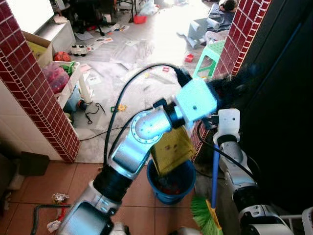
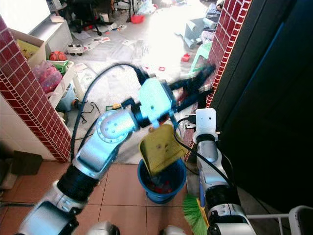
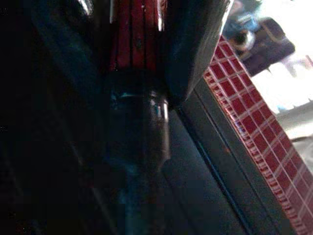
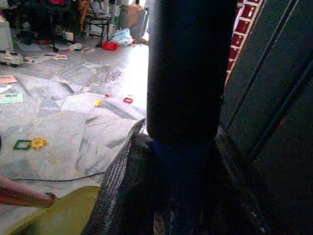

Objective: Sweep floor

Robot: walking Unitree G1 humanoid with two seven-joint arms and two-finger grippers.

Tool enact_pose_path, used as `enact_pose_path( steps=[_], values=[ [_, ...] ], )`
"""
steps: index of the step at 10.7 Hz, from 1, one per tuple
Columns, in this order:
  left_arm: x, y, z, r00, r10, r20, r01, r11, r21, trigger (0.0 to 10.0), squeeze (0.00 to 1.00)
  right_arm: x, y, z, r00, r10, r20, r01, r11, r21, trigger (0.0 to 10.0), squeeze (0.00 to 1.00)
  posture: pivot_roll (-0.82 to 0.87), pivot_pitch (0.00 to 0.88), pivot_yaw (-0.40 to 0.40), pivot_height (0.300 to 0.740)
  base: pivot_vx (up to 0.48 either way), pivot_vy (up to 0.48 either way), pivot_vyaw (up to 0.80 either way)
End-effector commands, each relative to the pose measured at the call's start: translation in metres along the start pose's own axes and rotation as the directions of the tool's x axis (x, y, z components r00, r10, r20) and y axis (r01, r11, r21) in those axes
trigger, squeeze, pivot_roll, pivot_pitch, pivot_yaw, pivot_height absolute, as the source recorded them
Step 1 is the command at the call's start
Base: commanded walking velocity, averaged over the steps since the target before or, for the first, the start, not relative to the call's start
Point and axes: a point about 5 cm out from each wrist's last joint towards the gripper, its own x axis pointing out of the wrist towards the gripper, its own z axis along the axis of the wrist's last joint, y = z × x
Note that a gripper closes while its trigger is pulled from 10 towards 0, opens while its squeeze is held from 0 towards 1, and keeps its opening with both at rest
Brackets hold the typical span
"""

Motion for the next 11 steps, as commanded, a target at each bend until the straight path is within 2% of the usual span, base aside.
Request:
enact_pose_path(
  steps=[1,2,3,4,5,6,7,9,11],
  values=[
    [0.004,0.006,0.012,0.999,0.008,0.054,-0.004,0.996,-0.086,10.0,0.0,0.006,-0.001,0.011,0.999,-0.009,0.052,0.009,1.0,0.003,10.0,0.0,-0.05,0.0,-0.011,0.74,0.0,0.0,0.0],
    [0.005,0.012,0.014,0.997,0.046,0.062,-0.038,0.991,-0.127,10.0,0.0,0.007,-0.001,0.011,0.998,-0.01,0.054,0.01,1.0,0.004,10.0,0.0,-0.05,0.0,-0.01,0.74,0.0,0.0,0.0],
    [0.006,0.013,0.013,0.997,0.065,0.051,-0.06,0.993,-0.099,10.0,0.0,0.007,-0.001,0.012,0.999,-0.008,0.054,0.008,1.0,0.004,10.0,0.0,-0.04,0.0,-0.012,0.74,0.0,0.0,0.0],
    [0.006,0.009,0.012,0.999,0.016,0.041,-0.015,1.0,-0.007,10.0,0.0,0.007,-0.001,0.012,0.999,-0.007,0.054,0.007,1.0,0.003,10.0,0.0,-0.05,0.0,-0.012,0.74,0.0,0.0,0.0],
    [0.006,0.009,0.01,0.999,0.041,0.032,-0.034,0.979,-0.199,10.0,0.0,0.008,0.0,0.012,0.998,-0.007,0.055,0.007,1.0,0.003,10.0,0.0,-0.05,0.0,-0.01,0.74,0.0,0.0,0.0],
    [0.006,0.007,0.01,0.999,0.014,0.032,-0.012,0.998,-0.065,10.0,0.0,0.008,-0.001,0.011,0.998,-0.006,0.055,0.006,1.0,0.002,10.0,0.0,-0.05,0.0,-0.012,0.74,0.0,0.0,0.0],
    [0.005,0.013,0.011,0.997,0.054,0.052,-0.047,0.992,-0.121,10.0,0.0,0.007,-0.001,0.011,0.998,-0.005,0.055,0.005,1.0,0.002,10.0,0.0,-0.05,0.0,-0.012,0.74,0.0,0.0,0.0],
    [0.004,0.044,0.022,0.967,0.235,0.099,-0.195,0.932,-0.306,10.0,0.0,0.007,0.0,0.011,0.999,-0.003,0.053,0.003,1.0,0.003,10.0,0.0,-0.05,0.0,-0.013,0.74,0.0,0.0,0.0],
    [-0.001,0.067,0.034,0.947,0.293,0.133,-0.263,0.943,-0.204,10.0,0.0,0.008,0.001,0.01,0.999,0.001,0.049,-0.001,1.0,0.005,10.0,0.0,-0.05,0.0,-0.013,0.74,0.0,0.0,0.0]
  ],
)
